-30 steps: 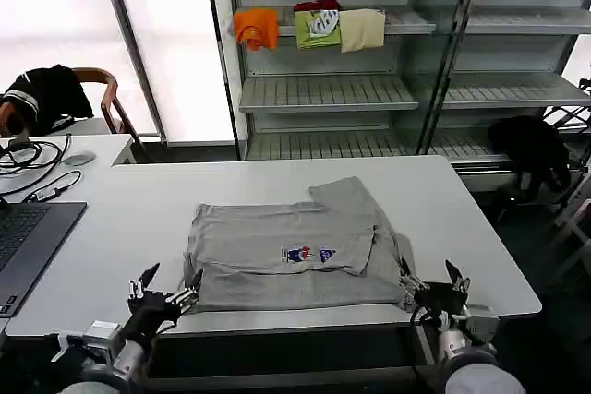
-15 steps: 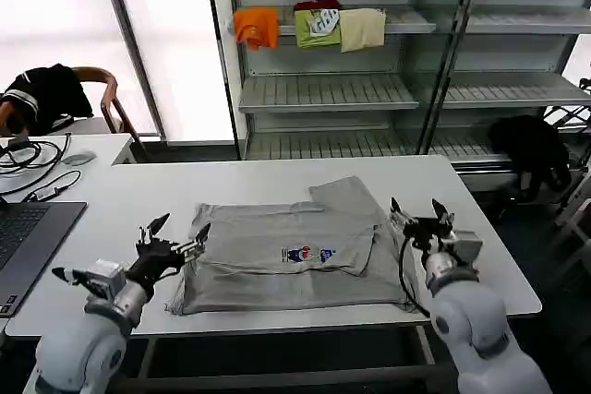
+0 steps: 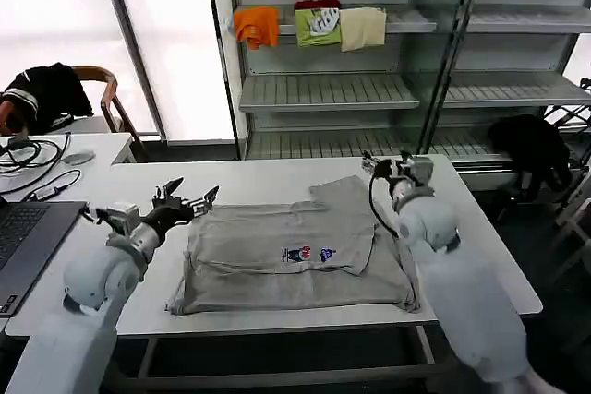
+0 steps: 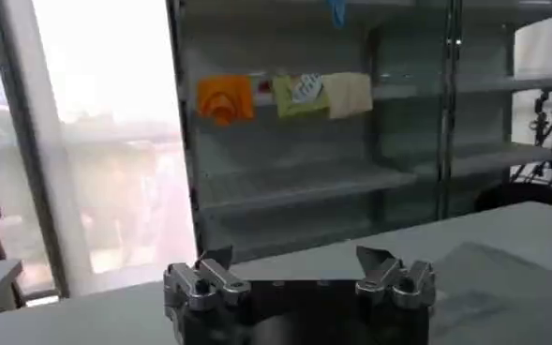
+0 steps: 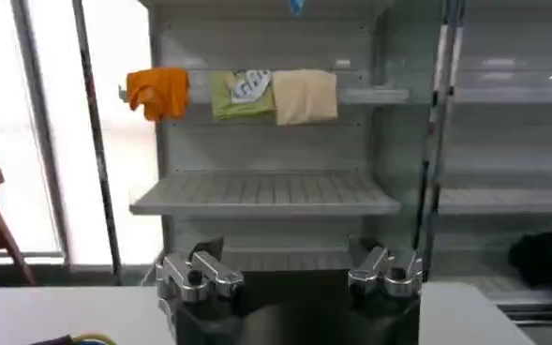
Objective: Fold and organize the clothes.
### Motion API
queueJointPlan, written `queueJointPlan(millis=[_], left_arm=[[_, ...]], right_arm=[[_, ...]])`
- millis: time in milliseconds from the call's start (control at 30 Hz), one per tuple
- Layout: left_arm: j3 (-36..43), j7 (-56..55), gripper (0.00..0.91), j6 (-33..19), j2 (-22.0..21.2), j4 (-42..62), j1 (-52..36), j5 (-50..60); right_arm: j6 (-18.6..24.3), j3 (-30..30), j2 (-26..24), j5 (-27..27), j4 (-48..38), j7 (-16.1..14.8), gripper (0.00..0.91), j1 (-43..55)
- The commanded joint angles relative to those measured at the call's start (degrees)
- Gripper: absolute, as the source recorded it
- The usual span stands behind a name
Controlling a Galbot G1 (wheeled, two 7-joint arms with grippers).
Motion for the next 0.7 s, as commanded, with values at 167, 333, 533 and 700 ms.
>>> queueJointPlan(millis=[167,333,533,700], left_arm=[[5.37,3.02,0.907,0.02,-5.39,22.24,-13.19,3.28],[5.02,3.25,0.907,0.02,-5.34,23.53,-12.17,4.17],[4.76,3.26,0.907,0.01,-6.57,24.98,-11.64,5.31],[4.55,3.47,0.907,0.0,-6.46,25.99,-11.36,5.88]], right_arm=[[-0.03,-4.64,5.8,-0.81,-25.41,-8.34,0.907,12.46],[-0.04,-3.01,6.87,-2.86,-27.23,-10.27,0.907,12.01],[-0.05,-2.59,7.8,-6.01,-28.66,-10.77,0.907,10.89],[-0.02,-1.89,8.38,-6.87,-30.12,-12.91,0.907,11.0]])
